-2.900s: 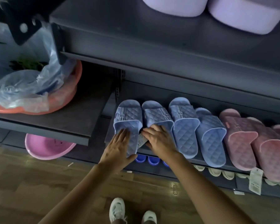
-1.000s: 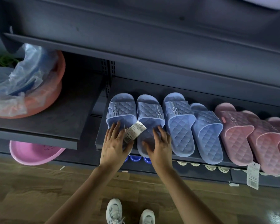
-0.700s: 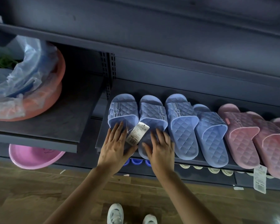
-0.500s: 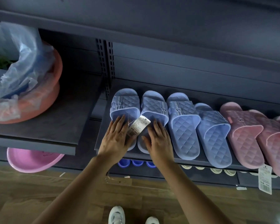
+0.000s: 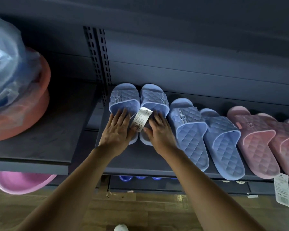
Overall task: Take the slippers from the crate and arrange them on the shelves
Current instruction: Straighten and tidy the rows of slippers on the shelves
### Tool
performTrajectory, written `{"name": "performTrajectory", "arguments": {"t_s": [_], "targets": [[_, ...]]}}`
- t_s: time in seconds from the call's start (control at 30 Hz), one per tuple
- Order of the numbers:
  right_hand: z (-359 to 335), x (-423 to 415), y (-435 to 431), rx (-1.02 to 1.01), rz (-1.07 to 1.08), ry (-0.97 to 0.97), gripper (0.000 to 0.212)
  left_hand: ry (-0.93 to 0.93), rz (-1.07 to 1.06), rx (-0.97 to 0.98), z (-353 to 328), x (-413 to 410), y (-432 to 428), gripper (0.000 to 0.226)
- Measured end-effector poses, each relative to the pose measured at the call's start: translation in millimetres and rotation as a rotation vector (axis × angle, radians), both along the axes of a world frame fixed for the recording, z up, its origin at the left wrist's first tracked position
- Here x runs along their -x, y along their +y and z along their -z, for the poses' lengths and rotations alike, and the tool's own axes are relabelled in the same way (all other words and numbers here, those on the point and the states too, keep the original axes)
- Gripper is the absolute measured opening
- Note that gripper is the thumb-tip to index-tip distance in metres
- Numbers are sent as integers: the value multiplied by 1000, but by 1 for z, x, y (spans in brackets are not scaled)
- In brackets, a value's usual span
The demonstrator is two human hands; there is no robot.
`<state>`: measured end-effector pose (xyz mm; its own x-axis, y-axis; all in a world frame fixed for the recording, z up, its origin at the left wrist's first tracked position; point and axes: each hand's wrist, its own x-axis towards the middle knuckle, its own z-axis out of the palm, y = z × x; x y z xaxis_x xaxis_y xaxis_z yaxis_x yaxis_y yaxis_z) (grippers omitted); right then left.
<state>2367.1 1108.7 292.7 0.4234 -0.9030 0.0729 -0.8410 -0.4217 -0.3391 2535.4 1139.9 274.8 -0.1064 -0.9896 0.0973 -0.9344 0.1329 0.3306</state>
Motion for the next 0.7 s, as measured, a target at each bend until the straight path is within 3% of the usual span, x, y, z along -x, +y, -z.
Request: {"name": "performTrajectory", "arguments": {"t_s": [0.23, 0.4, 0.53, 0.7], "targets": [[-2, -1, -3, -23, 0, -9, 52, 8, 15, -71, -9, -3, -1, 84], [-24, 6, -1, -135, 66, -277, 49, 55, -108, -57, -30, 13, 9, 63], [-38, 26, 22, -73, 49, -329, 44, 133, -186, -88, -43, 27, 28, 63], [-48, 76, 52, -17, 103, -323, 35, 201, -136, -50, -77, 51, 47, 57]]}}
